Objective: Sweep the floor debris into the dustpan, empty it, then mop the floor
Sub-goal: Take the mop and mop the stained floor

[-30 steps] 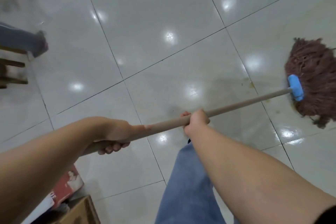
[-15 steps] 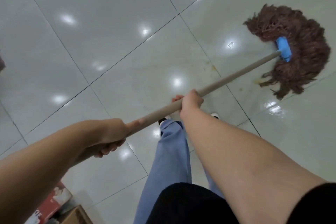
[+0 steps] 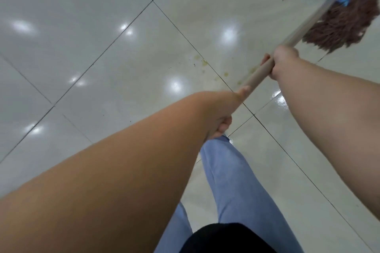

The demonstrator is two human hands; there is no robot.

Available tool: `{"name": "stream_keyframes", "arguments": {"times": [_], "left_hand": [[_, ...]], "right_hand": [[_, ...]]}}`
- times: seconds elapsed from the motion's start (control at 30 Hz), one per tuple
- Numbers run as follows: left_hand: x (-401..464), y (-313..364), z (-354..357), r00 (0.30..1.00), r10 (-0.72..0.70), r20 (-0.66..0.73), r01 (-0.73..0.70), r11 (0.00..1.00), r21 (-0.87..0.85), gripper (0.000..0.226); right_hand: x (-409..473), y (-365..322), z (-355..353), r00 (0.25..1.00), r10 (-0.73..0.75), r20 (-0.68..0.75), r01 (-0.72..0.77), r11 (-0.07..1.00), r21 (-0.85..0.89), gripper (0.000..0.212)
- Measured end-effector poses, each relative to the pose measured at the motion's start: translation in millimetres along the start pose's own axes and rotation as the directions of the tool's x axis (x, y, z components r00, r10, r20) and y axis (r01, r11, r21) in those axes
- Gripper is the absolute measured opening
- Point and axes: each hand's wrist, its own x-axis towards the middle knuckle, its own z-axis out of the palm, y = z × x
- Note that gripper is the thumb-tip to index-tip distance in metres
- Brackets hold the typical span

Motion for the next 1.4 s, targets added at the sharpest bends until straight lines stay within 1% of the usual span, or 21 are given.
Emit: {"name": "stream_keyframes", "arguments": {"times": [0.03,0.07,0.1,0.13,0.2,0.3,0.43,0.5,0.57,0.63,0.73,0.8,0.87,0.93,1.0,1.1,1.17,1.23,1.33,1.4], "left_hand": [[1,-14,-7,1.000,-0.001,-0.006,0.001,1.000,-0.002,0.076],[0,-31,-14,1.000,-0.001,-0.014,0.001,1.000,0.002,0.073],[-1,-51,-21,1.000,0.002,-0.029,-0.002,1.000,0.004,0.067],[-2,-76,-30,0.999,-0.003,-0.042,0.003,1.000,0.003,0.066],[-12,-134,-47,0.998,-0.029,-0.053,0.029,0.999,-0.017,0.066],[-26,-237,-75,0.997,-0.053,-0.051,0.052,0.999,-0.011,0.066],[-57,-392,-113,0.991,-0.110,-0.079,0.112,0.994,0.013,0.068],[-77,-472,-138,0.982,-0.133,-0.135,0.141,0.989,0.048,0.070],[-103,-549,-159,0.967,-0.183,-0.179,0.193,0.980,0.042,0.071],[-134,-622,-176,0.954,-0.241,-0.177,0.247,0.969,0.017,0.073],[-177,-705,-193,0.945,-0.300,-0.127,0.301,0.953,-0.012,0.078],[-197,-740,-196,0.937,-0.334,-0.103,0.331,0.943,-0.039,0.078],[-203,-758,-196,0.922,-0.371,-0.112,0.367,0.929,-0.055,0.075],[-199,-761,-194,0.915,-0.378,-0.138,0.376,0.926,-0.044,0.072],[-192,-754,-194,0.912,-0.377,-0.159,0.378,0.925,-0.030,0.073],[-179,-733,-193,0.911,-0.386,-0.145,0.382,0.923,-0.049,0.075],[-165,-706,-192,0.914,-0.374,-0.158,0.370,0.927,-0.055,0.077],[-146,-666,-192,0.925,-0.331,-0.187,0.332,0.943,-0.028,0.076],[-118,-586,-194,0.948,-0.260,-0.187,0.262,0.965,-0.013,0.075],[-101,-526,-195,0.959,-0.224,-0.176,0.227,0.974,-0.001,0.075]], "right_hand": [[-7,12,6,1.000,0.013,-0.001,-0.013,1.000,0.023,0.022],[-15,26,13,1.000,0.024,0.009,-0.025,0.999,0.030,0.024],[-26,44,20,0.999,0.033,0.023,-0.033,0.999,0.003,0.025],[-39,65,27,0.999,0.038,0.039,-0.036,0.998,-0.046,0.025],[-70,114,41,0.998,0.038,0.043,-0.033,0.992,-0.125,0.033],[-127,201,59,0.994,0.062,0.085,-0.047,0.984,-0.171,0.041],[-218,331,85,0.983,0.114,0.143,-0.077,0.967,-0.241,0.037],[-268,397,104,0.972,0.130,0.196,-0.073,0.960,-0.272,0.036],[-321,463,120,0.956,0.154,0.249,-0.072,0.947,-0.312,0.037],[-375,523,131,0.930,0.218,0.296,-0.101,0.926,-0.364,0.038],[-442,589,142,0.888,0.315,0.335,-0.154,0.891,-0.428,0.036],[-472,617,145,0.869,0.360,0.339,-0.167,0.858,-0.485,0.034],[-485,632,148,0.857,0.386,0.340,-0.174,0.840,-0.515,0.033],[-483,637,150,0.858,0.395,0.329,-0.180,0.830,-0.528,0.035],[-474,634,153,0.856,0.408,0.317,-0.193,0.822,-0.536,0.036],[-453,615,156,0.881,0.384,0.277,-0.200,0.832,-0.517,0.036],[-431,590,158,0.894,0.364,0.262,-0.194,0.841,-0.505,0.036],[-399,556,163,0.905,0.338,0.257,-0.193,0.866,-0.461,0.035],[-343,490,173,0.925,0.287,0.249,-0.174,0.903,-0.393,0.026],[-306,440,176,0.945,0.236,0.225,-0.149,0.926,-0.346,0.030]]}}
